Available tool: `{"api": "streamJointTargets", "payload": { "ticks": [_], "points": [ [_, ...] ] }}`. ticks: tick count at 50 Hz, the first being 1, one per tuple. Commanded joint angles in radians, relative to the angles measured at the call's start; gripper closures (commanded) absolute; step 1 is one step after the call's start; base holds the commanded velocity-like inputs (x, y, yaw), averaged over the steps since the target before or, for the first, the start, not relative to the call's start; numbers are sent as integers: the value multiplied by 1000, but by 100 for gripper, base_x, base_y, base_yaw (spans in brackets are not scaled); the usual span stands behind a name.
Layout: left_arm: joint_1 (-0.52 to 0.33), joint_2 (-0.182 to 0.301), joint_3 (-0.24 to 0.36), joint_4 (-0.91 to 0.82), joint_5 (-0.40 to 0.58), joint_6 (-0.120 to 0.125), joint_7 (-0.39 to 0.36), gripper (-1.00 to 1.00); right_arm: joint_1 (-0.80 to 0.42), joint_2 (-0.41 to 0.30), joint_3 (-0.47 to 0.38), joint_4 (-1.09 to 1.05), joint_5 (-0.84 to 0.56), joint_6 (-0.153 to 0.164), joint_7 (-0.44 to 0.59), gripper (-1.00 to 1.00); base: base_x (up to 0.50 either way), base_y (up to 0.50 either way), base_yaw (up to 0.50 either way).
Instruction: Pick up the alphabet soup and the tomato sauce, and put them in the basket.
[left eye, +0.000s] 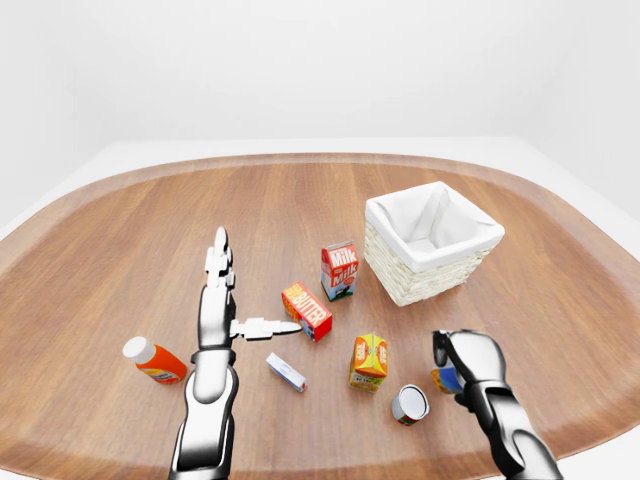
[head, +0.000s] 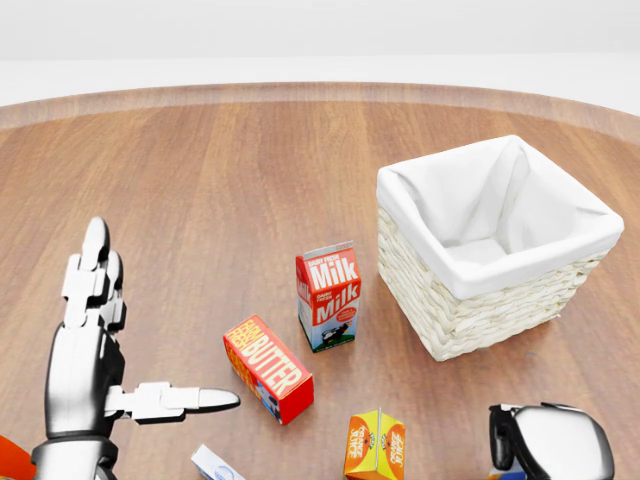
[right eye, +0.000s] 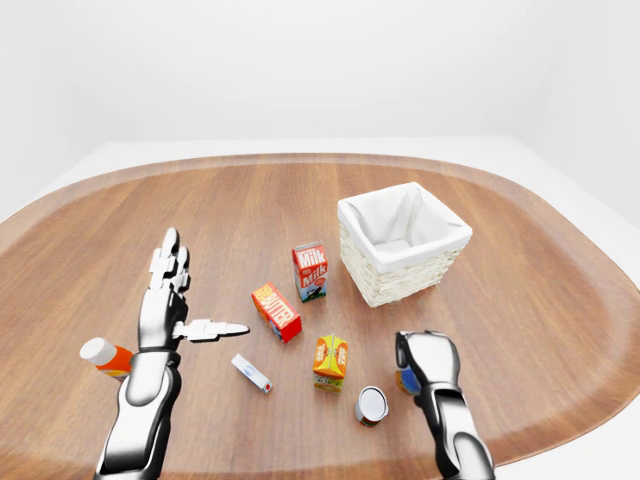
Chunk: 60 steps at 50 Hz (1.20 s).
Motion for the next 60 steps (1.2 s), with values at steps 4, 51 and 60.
{"api": "streamJointTargets", "payload": {
  "ticks": [4,51,60],
  "points": [
    [2,1,-2,3,-2,0,-6,-100,65,25,-95,-221,7,0,98,100,0,0,0],
    [-3,2,1,12,-3,0,-4,-100,69,149,-311,-747,263,0,403,100,0,0,0],
    [-3,2,2,12,-4,0,-4,-100,35,149,-300,-820,304,0,449,100,0,0,0]
  ]
}}
